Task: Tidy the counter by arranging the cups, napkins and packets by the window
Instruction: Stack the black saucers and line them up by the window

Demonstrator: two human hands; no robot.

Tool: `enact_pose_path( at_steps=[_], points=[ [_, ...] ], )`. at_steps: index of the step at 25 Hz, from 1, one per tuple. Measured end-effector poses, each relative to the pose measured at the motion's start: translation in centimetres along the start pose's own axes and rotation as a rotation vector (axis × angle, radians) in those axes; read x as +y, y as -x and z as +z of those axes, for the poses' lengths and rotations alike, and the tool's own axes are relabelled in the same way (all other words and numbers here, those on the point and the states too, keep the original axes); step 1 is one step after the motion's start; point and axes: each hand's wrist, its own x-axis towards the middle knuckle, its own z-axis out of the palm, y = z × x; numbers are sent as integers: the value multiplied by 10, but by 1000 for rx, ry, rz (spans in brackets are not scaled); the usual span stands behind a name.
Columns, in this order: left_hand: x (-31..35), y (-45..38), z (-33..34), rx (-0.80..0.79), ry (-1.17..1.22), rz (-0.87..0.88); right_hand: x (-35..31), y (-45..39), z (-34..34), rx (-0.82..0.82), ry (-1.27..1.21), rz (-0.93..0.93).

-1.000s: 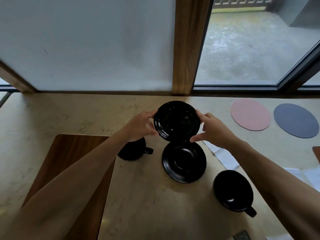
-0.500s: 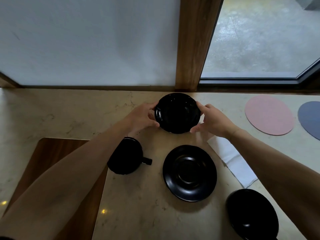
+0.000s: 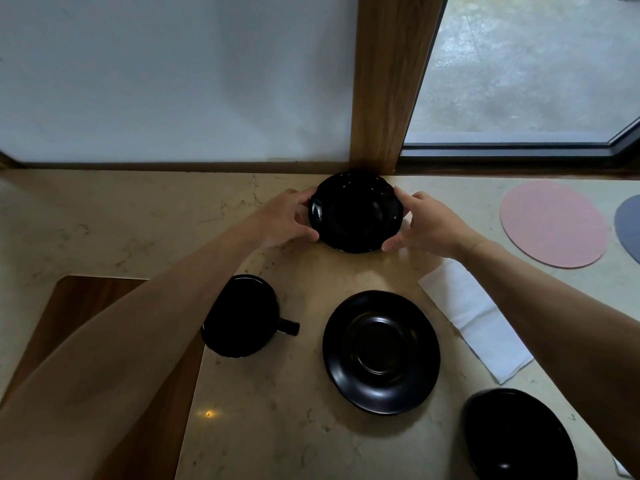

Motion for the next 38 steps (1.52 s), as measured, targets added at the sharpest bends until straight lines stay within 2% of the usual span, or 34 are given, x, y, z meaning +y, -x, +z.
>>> enact_pose_path(
  at_steps=[6, 10, 12, 15, 19, 22, 29, 38],
  points=[
    [8, 7, 0, 6, -24, -8, 0, 4, -2, 4, -15, 4],
    [12, 31, -2, 71, -44, -54, 5, 35, -2, 116, -28, -21],
    [20, 54, -1, 133, -62, -18, 10, 61, -1, 134, -11, -62],
    [35, 95, 9, 143, -108, 59, 16, 105, 7, 90, 26, -105],
    [50, 149, 37, 66, -305, 189, 19, 160, 28, 72, 145, -152],
    [56, 176, 52, -14, -493, 162, 20, 189, 40, 25, 298, -133],
    [73, 193, 74, -113, -814, 143, 7, 215, 57, 20, 377, -83],
    [77, 183, 93, -105, -901, 108, 3, 207, 69, -22, 440, -18]
  ],
)
